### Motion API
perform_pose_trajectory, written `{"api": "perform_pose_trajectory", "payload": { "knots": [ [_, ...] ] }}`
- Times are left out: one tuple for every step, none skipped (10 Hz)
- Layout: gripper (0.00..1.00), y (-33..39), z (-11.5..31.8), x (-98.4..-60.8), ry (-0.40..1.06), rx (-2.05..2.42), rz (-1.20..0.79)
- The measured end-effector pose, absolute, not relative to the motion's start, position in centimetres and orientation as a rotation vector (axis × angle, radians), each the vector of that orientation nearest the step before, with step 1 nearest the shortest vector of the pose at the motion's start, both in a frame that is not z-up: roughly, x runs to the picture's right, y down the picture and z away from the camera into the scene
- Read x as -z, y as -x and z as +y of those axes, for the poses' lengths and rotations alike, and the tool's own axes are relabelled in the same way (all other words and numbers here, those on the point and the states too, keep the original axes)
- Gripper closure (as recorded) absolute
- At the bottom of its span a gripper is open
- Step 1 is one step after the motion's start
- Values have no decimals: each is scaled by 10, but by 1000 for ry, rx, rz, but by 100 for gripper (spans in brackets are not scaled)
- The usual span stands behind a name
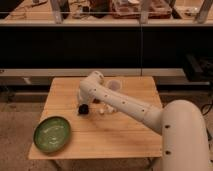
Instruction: Place the eraser on the white sponge
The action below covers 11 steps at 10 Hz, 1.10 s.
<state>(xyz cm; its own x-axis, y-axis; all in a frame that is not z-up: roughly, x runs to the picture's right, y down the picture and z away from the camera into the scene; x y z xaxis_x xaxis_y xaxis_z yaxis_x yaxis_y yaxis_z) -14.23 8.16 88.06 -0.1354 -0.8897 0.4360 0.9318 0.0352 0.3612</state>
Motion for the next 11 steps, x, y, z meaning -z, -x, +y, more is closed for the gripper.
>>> {"api": "perform_pose_trajectory", "payload": {
  "knots": [
    [59, 144, 78, -882, 82, 1586, -657],
    [47, 146, 76, -883, 86, 1606, -646],
    [39, 148, 77, -884, 90, 1618, -644],
    [29, 150, 79, -884, 98, 1629, -647],
    [21, 151, 84, -884, 110, 1639, -651],
    [20, 150, 87, -885, 120, 1644, -653],
    [20, 149, 91, -885, 136, 1656, -652],
    [20, 146, 93, -886, 152, 1667, -646],
    [20, 140, 94, -886, 171, 1674, -636],
    [20, 134, 91, -886, 184, 1671, -619],
    [20, 129, 86, -885, 192, 1667, -603]
  ]
}}
